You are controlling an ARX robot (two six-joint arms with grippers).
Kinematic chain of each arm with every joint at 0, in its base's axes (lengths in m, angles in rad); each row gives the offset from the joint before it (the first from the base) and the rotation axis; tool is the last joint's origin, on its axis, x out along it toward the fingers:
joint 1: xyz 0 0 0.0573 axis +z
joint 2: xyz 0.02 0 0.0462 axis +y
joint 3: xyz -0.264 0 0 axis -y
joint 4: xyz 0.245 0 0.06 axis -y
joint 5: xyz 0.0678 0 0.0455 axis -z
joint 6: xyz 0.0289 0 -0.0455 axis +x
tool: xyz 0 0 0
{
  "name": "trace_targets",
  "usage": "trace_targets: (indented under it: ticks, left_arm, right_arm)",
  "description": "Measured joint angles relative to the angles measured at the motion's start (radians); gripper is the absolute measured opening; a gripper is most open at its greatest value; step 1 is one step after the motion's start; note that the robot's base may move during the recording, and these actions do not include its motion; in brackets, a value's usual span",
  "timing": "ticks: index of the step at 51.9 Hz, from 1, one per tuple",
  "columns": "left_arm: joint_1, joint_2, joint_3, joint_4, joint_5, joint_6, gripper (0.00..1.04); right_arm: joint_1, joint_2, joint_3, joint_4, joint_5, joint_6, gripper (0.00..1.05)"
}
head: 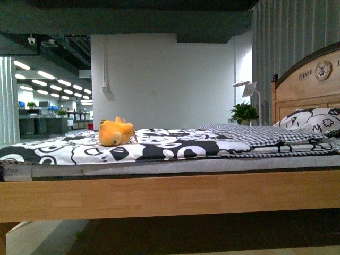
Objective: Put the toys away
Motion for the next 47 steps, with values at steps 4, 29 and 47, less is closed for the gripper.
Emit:
trace_targets:
  ticks: [4,29,47]
  left_arm:
    - [0.000,0.000,0.000,0.000,0.000,0.000,0.98]
    - [0.000,0.000,0.000,0.000,0.000,0.000,0.98]
    - [0.000,0.000,0.000,0.000,0.000,0.000,0.98]
  right_arm:
    - [0.000,0.000,0.000,0.000,0.000,0.000,0.98]
    - [0.000,0.000,0.000,0.000,0.000,0.000,0.98]
    - [0.000,0.000,0.000,0.000,0.000,0.000,0.98]
